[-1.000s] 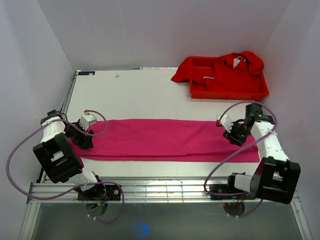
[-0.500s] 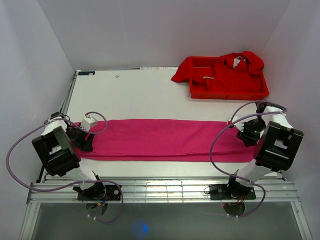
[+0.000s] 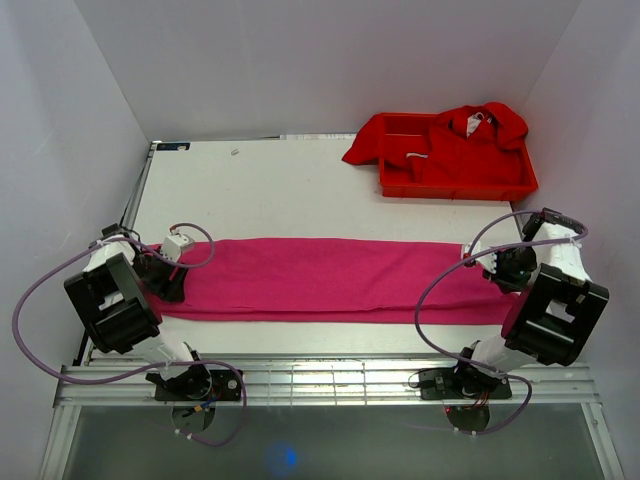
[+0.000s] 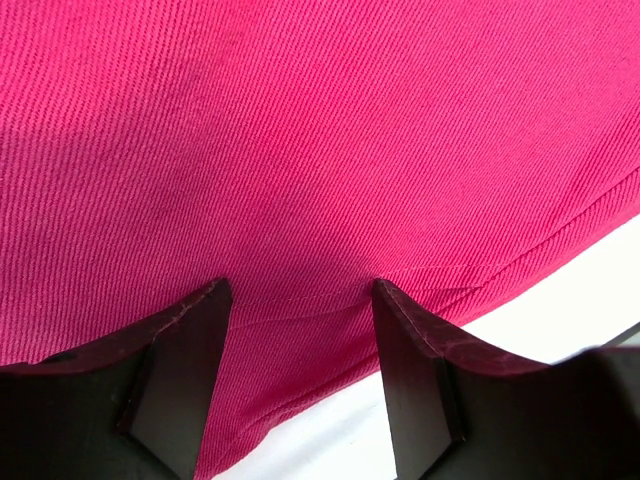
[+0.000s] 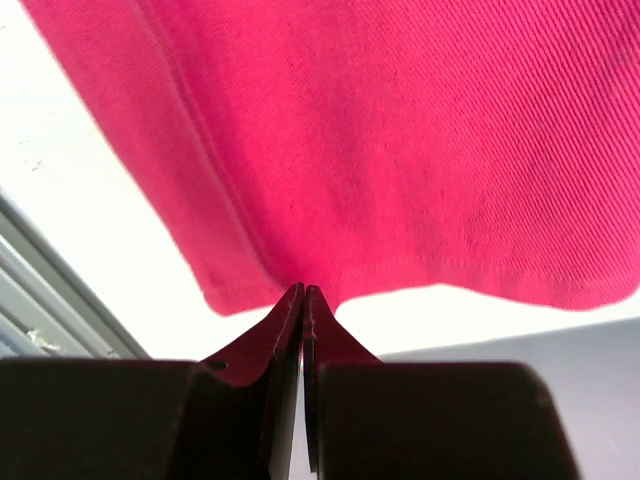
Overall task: Fold and stack the trousers
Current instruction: Fold the trousers
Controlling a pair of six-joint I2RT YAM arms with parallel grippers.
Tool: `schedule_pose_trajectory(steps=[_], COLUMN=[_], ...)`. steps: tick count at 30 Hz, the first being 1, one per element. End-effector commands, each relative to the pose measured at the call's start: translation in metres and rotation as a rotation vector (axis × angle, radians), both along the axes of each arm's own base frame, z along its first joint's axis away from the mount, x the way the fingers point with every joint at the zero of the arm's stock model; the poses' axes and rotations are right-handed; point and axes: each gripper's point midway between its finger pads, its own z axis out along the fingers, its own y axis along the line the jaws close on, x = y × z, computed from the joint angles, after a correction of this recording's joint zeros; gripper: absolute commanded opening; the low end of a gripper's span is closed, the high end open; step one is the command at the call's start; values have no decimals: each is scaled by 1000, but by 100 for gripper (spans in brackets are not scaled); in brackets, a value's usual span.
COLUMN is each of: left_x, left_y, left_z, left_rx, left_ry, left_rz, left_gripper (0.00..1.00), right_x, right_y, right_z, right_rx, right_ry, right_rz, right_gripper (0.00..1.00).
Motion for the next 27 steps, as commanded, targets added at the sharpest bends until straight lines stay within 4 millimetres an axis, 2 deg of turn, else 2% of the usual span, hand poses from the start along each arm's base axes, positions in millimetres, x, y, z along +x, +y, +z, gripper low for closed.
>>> schedule_pose_trajectory(steps=[1,3,5,6,8,9,11,17,18,20,21,23,26,27], left_x=[-13,-14,-13,-13,-15,-15,-17,-17,-18,-19,-19,-18,-15,-15], left_y=[2,2,2,3,3,4,4,6,5,6,6,8,10,10], left_z=[-20,-22,-22,-21,-22,-22,-21,-21,-22,-25,-26,-28,-28,-29], left_rx=[25,25,26,30,32,40,47,55,53,49,50,54,59,56], left_ry=[57,60,58,56,56,56,56,60,64,75,81,89,86,90], left_rz=[8,9,8,5,1,-6,-11,-5,-6,-4,-1,2,11,13], left_gripper=[70,70,70,70,70,70,70,70,70,70,70,70,69,69], right_x=[-13,-21,-20,-16,-10,-5,-2,-4,-7,-14,-18,-19,-14,-7], right_y=[6,7,6,7,8,8,5,-5,-6,-2,-2,-1,-2,0], right_z=[16,11,8,8,12,16,13,-10,-13,-17,-18,-16,0,11], right_rx=[10,2,-9,-3,4,9,7,-33,-38,-33,-33,-41,-51,-35], right_ry=[0,11,-9,-34,-60,-78,-74,-24,-15,-1,4,-10,-59,-98], right_rz=[62,66,57,54,64,70,91,106,110,114,122,127,104,95], right_gripper=[8,10,21,35,52,64,69,63,52,37,22,9,8,8])
